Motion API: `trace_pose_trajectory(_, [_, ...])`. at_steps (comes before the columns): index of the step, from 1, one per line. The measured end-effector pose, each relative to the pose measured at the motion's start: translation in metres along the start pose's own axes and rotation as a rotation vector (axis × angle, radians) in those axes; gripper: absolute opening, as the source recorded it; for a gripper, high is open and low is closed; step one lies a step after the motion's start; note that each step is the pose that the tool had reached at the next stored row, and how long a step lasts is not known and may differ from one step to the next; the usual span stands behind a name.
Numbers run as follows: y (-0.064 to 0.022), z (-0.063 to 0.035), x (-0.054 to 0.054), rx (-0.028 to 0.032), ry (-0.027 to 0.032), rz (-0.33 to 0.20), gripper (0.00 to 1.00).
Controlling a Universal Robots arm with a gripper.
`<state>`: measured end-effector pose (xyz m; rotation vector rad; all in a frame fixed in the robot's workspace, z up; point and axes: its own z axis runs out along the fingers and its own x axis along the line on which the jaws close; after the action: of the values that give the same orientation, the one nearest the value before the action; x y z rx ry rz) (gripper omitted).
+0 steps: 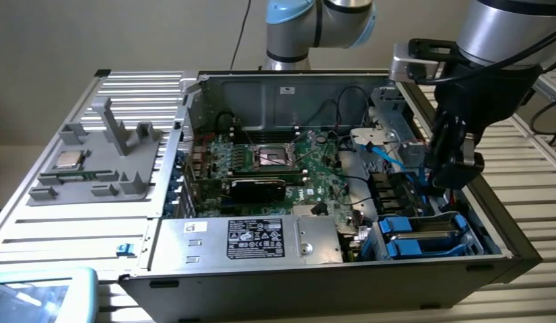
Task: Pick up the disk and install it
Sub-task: 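Insert the first disk wire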
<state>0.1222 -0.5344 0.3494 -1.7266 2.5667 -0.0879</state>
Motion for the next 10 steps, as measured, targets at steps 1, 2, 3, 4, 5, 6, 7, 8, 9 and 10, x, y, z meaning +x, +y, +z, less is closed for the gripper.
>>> trace_pose_trajectory(1, [0.0004,0.0003,0.0,0.0001,0.0002,0.003,0.53])
trace_pose_trajectory(2, [0.0007,0.0004,0.0001,0.0001,0.0005,0.006,0.53])
trace_pose_trajectory(3, [0.0007,0.0004,0.0001,0.0002,0.001,0.01,0.53])
trace_pose_trajectory(4, [0.0007,0.0006,0.0001,0.0002,0.0012,0.013,0.53])
trace_pose_trajectory(5, [0.0007,0.0008,0.0,0.0003,0.0015,0.016,0.53])
trace_pose_trajectory(6, [0.0008,0.0009,0.0,0.0003,0.0017,0.019,0.53])
trace_pose_trajectory(7, [0.0008,0.0012,0.0,0.0004,0.0021,0.023,0.53])
trace_pose_trajectory(8, [0.0008,0.0015,0.0,0.0003,0.0021,0.026,0.53])
trace_pose_trajectory(9, [0.0008,0.0014,0.0,0.0004,0.0026,0.028,0.51])
trace_pose_trajectory(10, [0.0008,0.0016,0.0001,0.0003,0.0024,0.03,0.44])
